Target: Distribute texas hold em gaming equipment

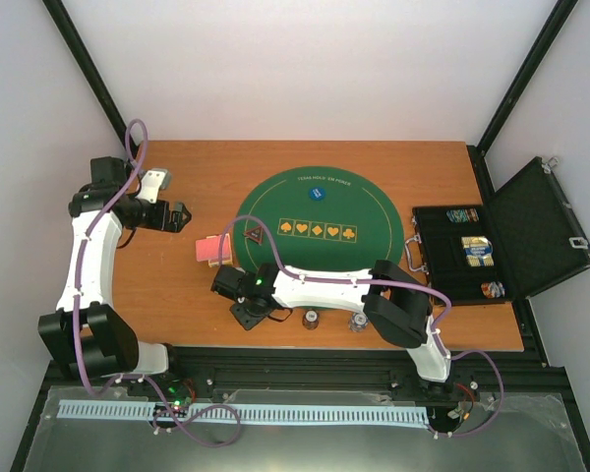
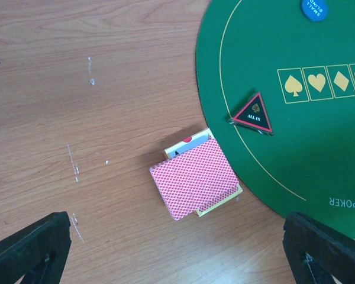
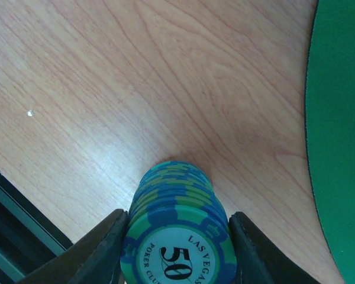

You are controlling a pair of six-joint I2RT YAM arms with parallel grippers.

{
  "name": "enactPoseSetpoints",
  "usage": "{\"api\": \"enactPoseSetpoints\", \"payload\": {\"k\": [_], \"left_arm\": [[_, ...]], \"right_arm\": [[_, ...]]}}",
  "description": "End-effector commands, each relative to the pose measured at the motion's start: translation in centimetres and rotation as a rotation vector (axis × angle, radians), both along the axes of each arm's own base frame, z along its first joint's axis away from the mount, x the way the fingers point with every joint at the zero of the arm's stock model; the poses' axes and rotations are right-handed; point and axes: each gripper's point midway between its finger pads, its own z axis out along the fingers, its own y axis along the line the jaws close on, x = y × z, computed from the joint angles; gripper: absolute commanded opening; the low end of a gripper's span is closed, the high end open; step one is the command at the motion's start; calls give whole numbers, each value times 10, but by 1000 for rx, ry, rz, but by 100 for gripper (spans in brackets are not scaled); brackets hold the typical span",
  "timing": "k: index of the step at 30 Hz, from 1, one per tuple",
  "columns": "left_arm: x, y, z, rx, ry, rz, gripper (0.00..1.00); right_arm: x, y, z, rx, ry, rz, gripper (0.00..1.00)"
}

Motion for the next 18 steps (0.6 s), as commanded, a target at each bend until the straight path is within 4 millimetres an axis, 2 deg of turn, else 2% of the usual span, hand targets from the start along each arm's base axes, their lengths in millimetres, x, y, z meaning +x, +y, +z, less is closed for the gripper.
{"api": "enactPoseSetpoints", "payload": {"k": [1, 7, 11, 15, 18], "left_arm": [[3, 3, 21, 14, -54, -3, 100], [3, 2, 18, 6, -47, -2, 100], [3, 3, 17, 10, -44, -2, 100], [4, 3, 14, 1, -29, 6, 100], [5, 3, 14, -4, -18, 12, 100]], "right_arm": [[3, 5, 8, -3, -32, 4, 31], [8, 5, 31, 5, -62, 10, 26], [16, 5, 53, 31, -86, 11, 26], [55, -4, 78, 52, -131, -34, 26], [91, -13, 88, 55, -157, -67, 26]]}}
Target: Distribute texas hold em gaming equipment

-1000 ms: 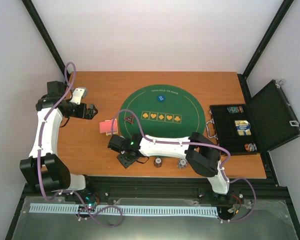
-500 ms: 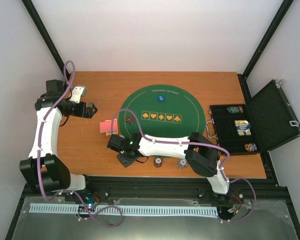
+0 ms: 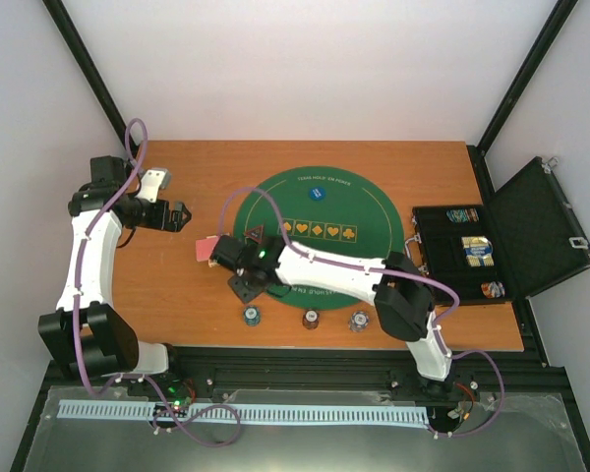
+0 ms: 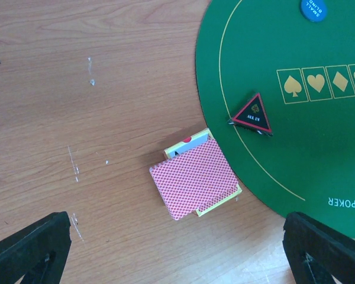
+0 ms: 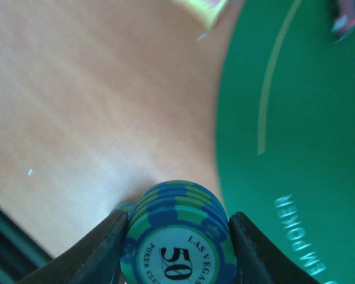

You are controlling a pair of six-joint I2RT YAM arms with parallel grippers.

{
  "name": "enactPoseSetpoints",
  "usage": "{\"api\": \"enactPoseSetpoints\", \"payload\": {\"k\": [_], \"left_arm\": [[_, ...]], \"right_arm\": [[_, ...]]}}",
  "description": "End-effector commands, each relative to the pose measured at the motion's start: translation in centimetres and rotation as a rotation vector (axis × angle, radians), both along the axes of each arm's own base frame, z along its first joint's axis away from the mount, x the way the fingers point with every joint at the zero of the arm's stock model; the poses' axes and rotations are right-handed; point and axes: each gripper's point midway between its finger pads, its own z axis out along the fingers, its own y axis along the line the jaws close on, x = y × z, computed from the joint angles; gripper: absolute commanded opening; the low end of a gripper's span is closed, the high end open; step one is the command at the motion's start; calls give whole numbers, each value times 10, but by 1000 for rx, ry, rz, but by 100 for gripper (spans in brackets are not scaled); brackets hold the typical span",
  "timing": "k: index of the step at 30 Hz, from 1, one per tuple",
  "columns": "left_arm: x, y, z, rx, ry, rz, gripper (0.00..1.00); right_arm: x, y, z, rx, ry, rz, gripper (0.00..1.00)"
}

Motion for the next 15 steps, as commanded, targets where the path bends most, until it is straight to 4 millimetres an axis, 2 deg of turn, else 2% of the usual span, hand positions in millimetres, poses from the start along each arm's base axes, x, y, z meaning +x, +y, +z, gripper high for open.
{"api": "enactPoseSetpoints", "payload": {"k": [1, 6, 8, 11, 15], "left_arm": [[5, 3, 13, -1, -20, 12, 100], [3, 4, 16, 8, -23, 13, 100], [2, 4, 16, 10, -25, 12, 100], [2, 4, 17, 11, -26, 10, 100], [2, 4, 16, 14, -26, 7, 100]], "right_arm": [[64, -18, 42, 41, -84, -62, 26], [122, -32, 28, 35, -78, -124, 26], [139, -35, 12, 9, -71, -136, 26], [158, -35, -3, -4, -57, -149, 26], [170, -40, -26, -32, -31, -162, 26]]}}
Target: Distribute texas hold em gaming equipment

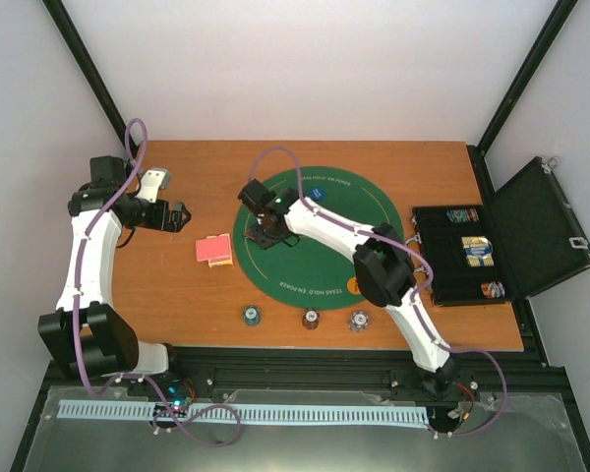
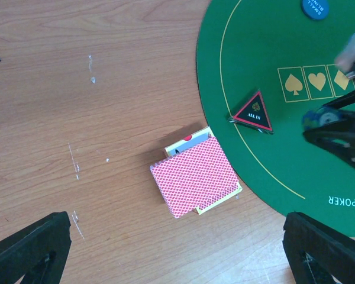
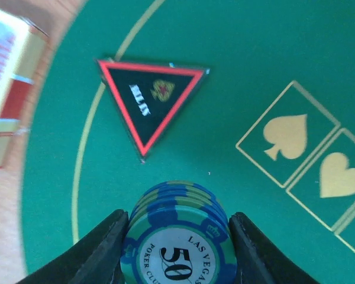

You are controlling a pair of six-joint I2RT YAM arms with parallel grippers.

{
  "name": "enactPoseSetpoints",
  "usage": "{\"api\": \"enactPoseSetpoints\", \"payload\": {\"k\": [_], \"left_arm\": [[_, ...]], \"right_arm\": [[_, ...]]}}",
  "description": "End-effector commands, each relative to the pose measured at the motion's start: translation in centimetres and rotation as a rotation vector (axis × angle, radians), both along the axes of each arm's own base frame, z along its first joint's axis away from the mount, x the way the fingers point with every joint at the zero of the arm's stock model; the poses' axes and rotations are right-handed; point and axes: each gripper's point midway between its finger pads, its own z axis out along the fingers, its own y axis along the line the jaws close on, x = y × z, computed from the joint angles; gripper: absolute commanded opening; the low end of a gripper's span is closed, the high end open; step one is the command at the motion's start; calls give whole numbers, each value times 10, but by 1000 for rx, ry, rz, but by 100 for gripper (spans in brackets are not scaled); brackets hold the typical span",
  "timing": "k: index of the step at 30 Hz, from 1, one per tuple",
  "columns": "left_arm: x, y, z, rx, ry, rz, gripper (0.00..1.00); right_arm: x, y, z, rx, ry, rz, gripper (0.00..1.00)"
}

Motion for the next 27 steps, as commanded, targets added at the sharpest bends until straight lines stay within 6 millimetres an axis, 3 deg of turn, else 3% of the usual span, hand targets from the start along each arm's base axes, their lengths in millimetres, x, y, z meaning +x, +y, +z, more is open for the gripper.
{"api": "enactPoseSetpoints", "payload": {"k": [1, 14, 27], "left_arm": [[3, 4, 15, 12, -32, 5, 100], [6, 4, 14, 15, -37, -1, 100], [8, 4, 12, 10, -33, -1, 100]], "right_arm": [[4, -3, -21, -40, 38, 27, 26], [6, -4, -65, -54, 115, 31, 27], [7, 7, -81, -36, 158, 53, 33]]}}
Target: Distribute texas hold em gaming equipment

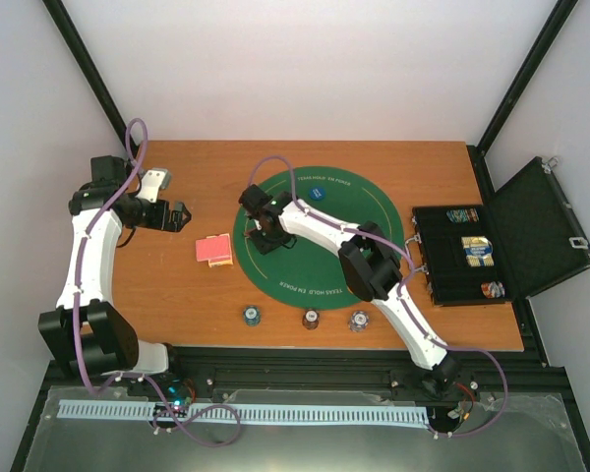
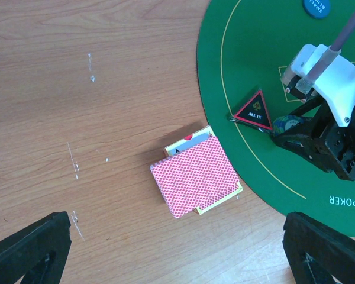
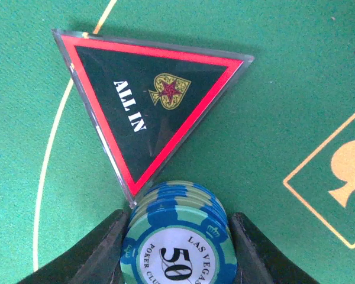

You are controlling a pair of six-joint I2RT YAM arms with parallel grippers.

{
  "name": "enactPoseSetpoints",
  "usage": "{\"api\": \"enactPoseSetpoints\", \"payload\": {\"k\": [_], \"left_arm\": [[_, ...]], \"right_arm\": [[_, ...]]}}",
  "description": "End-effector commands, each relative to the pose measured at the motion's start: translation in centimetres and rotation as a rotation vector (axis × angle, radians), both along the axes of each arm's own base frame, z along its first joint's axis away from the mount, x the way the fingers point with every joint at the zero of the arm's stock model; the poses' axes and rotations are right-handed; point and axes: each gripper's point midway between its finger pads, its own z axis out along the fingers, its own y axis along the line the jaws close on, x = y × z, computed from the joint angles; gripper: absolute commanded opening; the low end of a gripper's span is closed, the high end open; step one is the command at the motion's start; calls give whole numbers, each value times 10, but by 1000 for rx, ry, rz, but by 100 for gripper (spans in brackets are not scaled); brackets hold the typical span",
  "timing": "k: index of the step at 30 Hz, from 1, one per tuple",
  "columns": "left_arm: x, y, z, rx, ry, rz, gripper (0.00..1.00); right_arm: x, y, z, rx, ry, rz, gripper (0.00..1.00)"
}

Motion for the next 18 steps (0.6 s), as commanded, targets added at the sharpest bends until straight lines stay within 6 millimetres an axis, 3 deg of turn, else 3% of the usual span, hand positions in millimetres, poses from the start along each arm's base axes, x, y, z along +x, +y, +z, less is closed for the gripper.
{"api": "enactPoseSetpoints", "payload": {"k": [1, 6, 10, 13, 18], "left_arm": [[7, 5, 14, 13, -39, 1, 100], [7, 4, 15, 12, -40, 2, 100], [7, 5, 17, 16, -44, 2, 100], [7, 4, 18, 12, -44, 1, 100], [6, 3, 21, 8, -48, 0, 100]], "right_arm": [[0, 2, -13, 0, 29, 8, 33], [1, -1, -14, -12, 25, 3, 38], [1, -5, -9, -27, 15, 6, 52], [3, -7, 1, -33, -7, 5, 67], [10, -10, 31, -29, -71, -1, 77]]}}
